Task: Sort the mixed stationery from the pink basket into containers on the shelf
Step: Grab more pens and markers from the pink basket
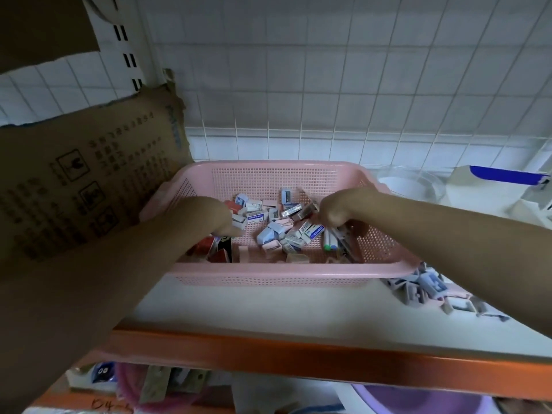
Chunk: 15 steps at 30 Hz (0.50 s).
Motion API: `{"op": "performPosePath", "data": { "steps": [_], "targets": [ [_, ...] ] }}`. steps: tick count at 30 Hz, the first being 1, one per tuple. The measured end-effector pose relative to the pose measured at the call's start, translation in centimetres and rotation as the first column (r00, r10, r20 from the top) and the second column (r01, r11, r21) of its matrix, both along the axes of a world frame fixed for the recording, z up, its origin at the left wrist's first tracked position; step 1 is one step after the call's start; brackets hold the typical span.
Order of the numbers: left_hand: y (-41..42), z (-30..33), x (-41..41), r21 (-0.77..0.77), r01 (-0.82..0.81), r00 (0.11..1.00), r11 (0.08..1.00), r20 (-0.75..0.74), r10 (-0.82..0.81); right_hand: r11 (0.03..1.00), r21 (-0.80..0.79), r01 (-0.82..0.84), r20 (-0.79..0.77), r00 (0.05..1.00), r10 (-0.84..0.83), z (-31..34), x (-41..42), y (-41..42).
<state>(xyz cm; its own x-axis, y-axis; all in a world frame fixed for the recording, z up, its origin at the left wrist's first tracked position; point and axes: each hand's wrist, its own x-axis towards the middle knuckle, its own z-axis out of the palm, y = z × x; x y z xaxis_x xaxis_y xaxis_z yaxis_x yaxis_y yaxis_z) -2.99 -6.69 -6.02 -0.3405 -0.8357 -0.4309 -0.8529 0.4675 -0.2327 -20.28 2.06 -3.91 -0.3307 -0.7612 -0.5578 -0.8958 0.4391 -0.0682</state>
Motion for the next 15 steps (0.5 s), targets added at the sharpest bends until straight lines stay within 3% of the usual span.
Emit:
{"op": "performPosePath", "data": {
  "steps": [2, 8, 11, 15],
  "targets": [
    [0.1, -0.2, 0.1, 0.082, -0.03, 1.0, 0.996, 0.003, 0.029, 1.0, -0.004, -0.003, 0.016, 1.0, 0.003, -0.4, 0.5, -0.2],
    [0.1, -0.8, 0.6, 0.06, 0.069, 0.998, 0.996, -0.012, -0.069, 0.996, -0.045, 0.071, 0.081, 0.994, -0.068, -0.6, -0.1, 0.3],
    [-0.1, -0.1, 0.6, 0.093, 0.016, 0.998, 0.995, -0.054, -0.011, 0.988, -0.14, 0.072, 0.047, 0.997, -0.066, -1.2, 0.3, 0.3],
    [0.0, -0.2, 0.5, 0.157, -0.042, 0.984, 0.987, -0.165, 0.068, 0.965, -0.185, 0.188, 0.169, 0.973, -0.157, -1.6, 0.1, -0.2]
  ]
}}
